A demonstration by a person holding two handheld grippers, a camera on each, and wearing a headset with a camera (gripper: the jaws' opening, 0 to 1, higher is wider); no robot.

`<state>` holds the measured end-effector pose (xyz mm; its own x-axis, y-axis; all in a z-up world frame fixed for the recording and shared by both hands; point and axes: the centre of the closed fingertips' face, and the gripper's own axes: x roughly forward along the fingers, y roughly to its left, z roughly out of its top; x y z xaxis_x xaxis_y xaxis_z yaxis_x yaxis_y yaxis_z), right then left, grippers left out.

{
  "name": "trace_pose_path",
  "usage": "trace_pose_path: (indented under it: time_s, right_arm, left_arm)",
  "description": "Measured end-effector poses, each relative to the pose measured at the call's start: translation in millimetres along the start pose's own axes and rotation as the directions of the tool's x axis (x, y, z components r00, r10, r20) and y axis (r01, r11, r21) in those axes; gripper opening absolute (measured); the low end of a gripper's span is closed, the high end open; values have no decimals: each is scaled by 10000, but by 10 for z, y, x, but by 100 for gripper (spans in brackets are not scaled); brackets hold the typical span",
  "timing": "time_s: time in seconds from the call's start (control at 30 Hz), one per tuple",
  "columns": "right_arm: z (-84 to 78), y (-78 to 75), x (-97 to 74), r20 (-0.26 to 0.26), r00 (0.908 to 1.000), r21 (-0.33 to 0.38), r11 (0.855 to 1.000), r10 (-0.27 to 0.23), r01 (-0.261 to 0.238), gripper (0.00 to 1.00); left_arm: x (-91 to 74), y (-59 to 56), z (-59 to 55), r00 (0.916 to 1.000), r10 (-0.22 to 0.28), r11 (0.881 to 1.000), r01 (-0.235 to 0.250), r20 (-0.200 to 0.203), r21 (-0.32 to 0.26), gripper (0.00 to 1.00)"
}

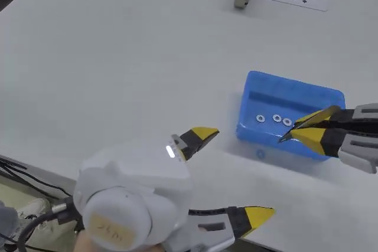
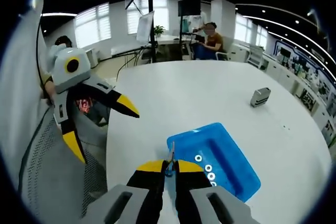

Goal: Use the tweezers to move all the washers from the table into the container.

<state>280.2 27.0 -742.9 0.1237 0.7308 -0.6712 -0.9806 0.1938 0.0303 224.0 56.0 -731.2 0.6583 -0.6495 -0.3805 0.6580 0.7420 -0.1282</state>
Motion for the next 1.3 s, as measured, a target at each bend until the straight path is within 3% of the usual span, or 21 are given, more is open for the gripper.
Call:
trace_pose_path:
  time_s: [0.13, 0.33, 0.53, 0.73, 1.2, 1.3]
  right_arm:
    - [-101, 27, 170, -162, 9997, 56, 9999, 163, -162, 3]
    - [-146, -23, 275, -394, 9992, -10, 10000, 89, -89, 3]
    - [-187, -14, 313, -579, 9983, -23, 9999, 100, -102, 4]
    - [-256, 11, 313, -906, 9959, -581, 9982, 71, -124, 4]
    - [-256, 12, 311, -971, 9953, -777, 9970, -10, -65, 3]
    - [-262, 27, 312, -1220, 9925, -1057, 9942, 50, -180, 3]
  left_arm:
    - [0, 2, -6, 10000, 5, 10000, -5, -31, 2, 71]
    - [-1, 5, -6, 10000, 4, 10000, -4, -34, -20, 71]
    - [0, -3, -16, 10000, -36, 10000, 35, -80, -26, 70]
    - [1, -6, -21, 9999, -47, 10000, 47, -109, -2, 70]
    - [1, 7, -29, 9999, 10, 10000, -10, -162, 57, 70]
    - [-1, 7, -20, 9999, 12, 10000, -11, -123, 37, 70]
